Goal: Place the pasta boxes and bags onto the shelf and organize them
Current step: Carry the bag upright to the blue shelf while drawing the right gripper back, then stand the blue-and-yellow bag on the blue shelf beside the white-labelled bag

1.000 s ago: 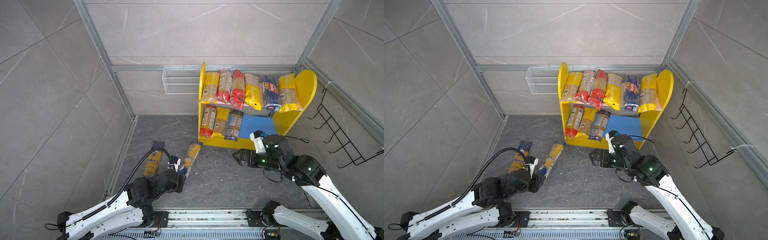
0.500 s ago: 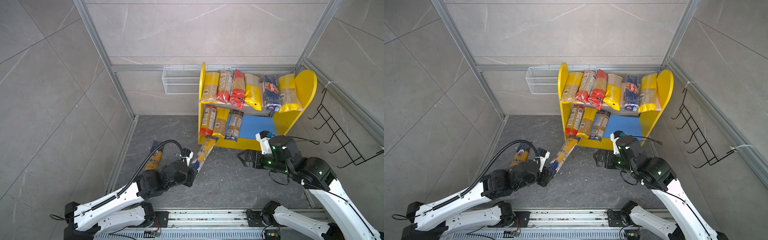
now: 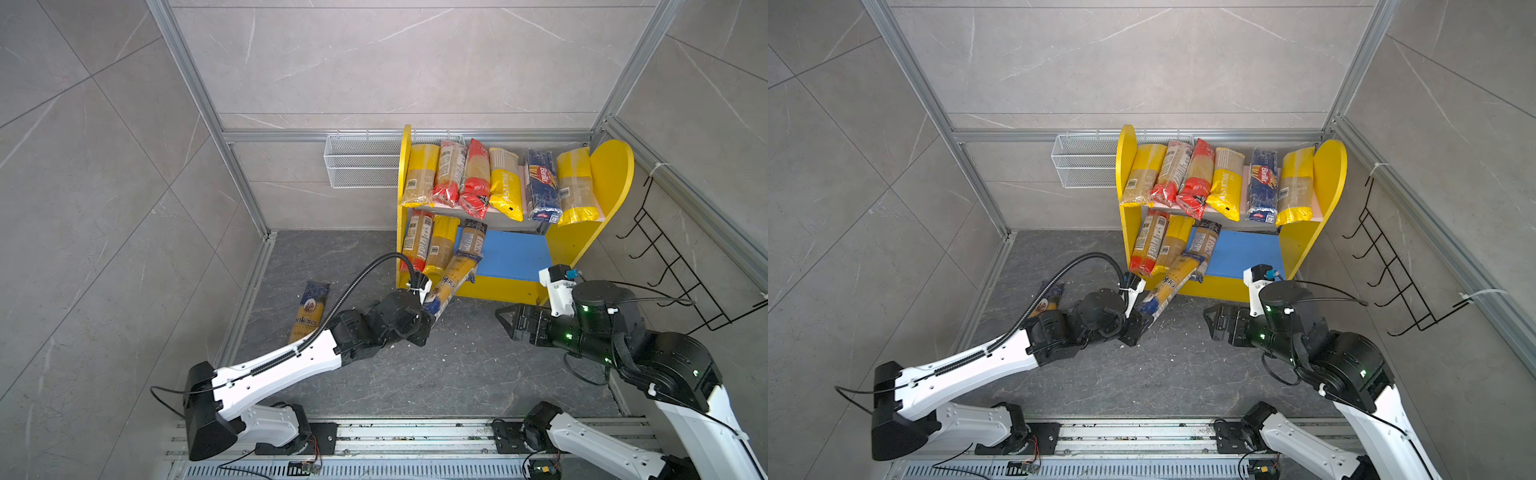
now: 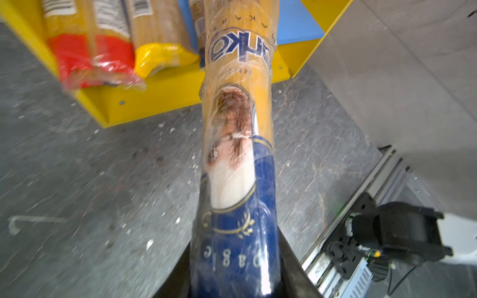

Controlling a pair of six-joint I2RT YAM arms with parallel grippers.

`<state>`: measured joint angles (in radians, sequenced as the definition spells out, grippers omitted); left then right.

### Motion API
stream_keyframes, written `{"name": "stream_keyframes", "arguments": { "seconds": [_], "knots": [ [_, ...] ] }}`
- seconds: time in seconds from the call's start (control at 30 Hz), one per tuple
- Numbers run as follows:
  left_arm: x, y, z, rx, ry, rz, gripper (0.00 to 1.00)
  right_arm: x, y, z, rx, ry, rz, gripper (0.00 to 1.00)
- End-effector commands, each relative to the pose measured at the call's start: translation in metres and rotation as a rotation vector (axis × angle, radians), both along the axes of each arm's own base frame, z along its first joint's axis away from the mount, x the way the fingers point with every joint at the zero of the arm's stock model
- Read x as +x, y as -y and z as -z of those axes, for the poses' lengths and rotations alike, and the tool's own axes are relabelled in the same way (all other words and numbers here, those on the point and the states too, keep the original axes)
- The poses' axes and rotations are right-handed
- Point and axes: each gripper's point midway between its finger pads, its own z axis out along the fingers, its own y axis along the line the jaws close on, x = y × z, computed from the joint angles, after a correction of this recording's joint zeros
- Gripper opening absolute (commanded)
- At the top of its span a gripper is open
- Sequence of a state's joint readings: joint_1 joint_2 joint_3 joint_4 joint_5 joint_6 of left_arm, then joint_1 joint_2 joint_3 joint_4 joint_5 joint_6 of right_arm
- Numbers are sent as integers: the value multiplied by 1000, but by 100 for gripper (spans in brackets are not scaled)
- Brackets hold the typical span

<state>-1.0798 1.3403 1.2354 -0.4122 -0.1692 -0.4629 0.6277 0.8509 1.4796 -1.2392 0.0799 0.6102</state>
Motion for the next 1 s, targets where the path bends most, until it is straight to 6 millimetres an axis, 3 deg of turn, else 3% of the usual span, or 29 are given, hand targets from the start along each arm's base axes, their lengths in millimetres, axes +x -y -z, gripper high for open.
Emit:
{"name": "stream_keyframes", "arguments": {
  "seconds": [0.0,0.17,0.37,0.77,0.97],
  "knots": [
    [35,34,-108,-317,210,18,0,-9,17,0,-22,4,48,100],
    [72,64,-116,-383,198,26,0,-18,31,-1,-21,16,84,100],
    [118,100,-111,-476,143,12,0,-30,48,-3,-20,27,137,100],
    [166,174,-115,-615,79,33,0,-57,88,-3,-38,28,249,100],
    [182,192,-104,-658,31,-6,0,-76,114,-7,-36,46,312,100]
  ]
}}
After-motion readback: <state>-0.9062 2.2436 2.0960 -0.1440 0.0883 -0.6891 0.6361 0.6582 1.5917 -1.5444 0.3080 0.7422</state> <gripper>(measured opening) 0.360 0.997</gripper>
